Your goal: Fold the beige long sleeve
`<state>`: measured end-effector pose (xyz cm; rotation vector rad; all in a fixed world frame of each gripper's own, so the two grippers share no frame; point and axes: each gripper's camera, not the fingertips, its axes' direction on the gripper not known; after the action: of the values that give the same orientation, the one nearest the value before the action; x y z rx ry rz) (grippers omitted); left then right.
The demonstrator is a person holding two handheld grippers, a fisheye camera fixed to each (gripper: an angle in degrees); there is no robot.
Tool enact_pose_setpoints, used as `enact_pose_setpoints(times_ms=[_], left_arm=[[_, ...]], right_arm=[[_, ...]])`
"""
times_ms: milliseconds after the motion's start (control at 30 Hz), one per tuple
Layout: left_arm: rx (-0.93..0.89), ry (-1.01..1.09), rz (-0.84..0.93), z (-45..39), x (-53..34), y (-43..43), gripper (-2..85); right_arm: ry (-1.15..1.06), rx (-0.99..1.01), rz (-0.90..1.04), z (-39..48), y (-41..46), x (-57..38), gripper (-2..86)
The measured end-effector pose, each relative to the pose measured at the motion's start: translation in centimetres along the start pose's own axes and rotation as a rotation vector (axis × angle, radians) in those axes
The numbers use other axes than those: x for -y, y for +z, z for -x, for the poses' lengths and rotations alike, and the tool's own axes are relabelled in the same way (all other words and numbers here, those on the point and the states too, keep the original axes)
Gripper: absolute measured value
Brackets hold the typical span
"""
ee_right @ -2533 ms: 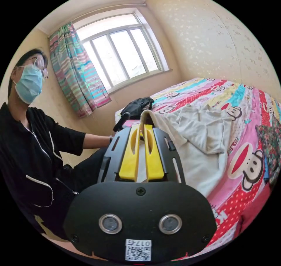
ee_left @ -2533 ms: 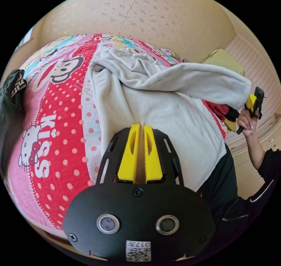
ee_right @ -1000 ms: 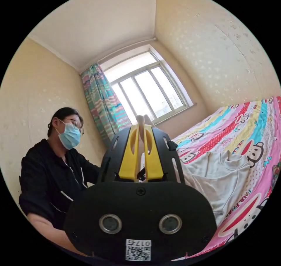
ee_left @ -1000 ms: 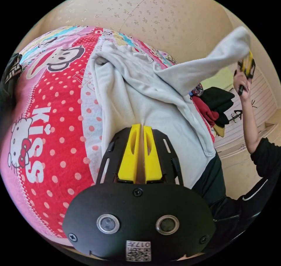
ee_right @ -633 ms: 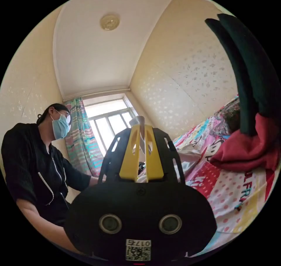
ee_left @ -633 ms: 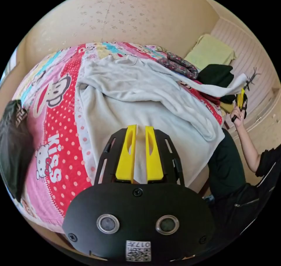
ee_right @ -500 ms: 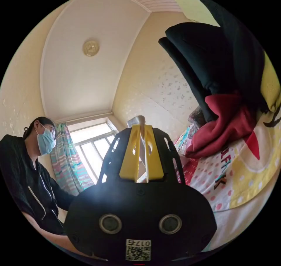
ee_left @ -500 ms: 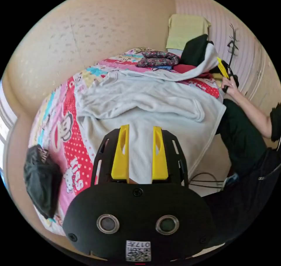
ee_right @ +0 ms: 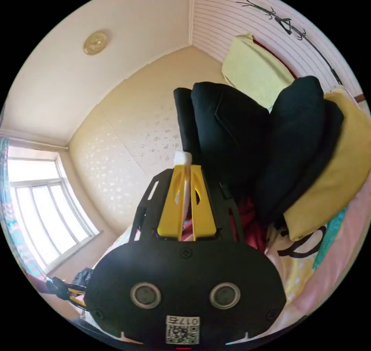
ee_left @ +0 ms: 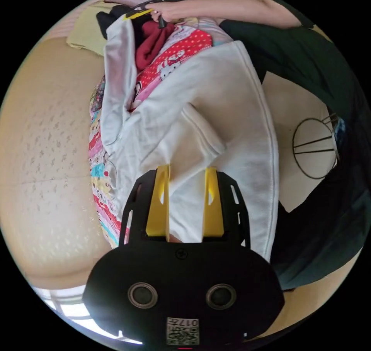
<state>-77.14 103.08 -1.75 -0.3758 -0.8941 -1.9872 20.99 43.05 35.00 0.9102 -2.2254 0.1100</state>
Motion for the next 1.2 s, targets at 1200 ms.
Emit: enact_pose_setpoints(times_ms=[1200], left_arm=[[0.002, -1.763, -0.805, 30.3, -29.6, -2.9, 3.5]], right_arm=[[0.062, 0.17, 0.11, 4.1, -4.8, -0.9, 3.3]])
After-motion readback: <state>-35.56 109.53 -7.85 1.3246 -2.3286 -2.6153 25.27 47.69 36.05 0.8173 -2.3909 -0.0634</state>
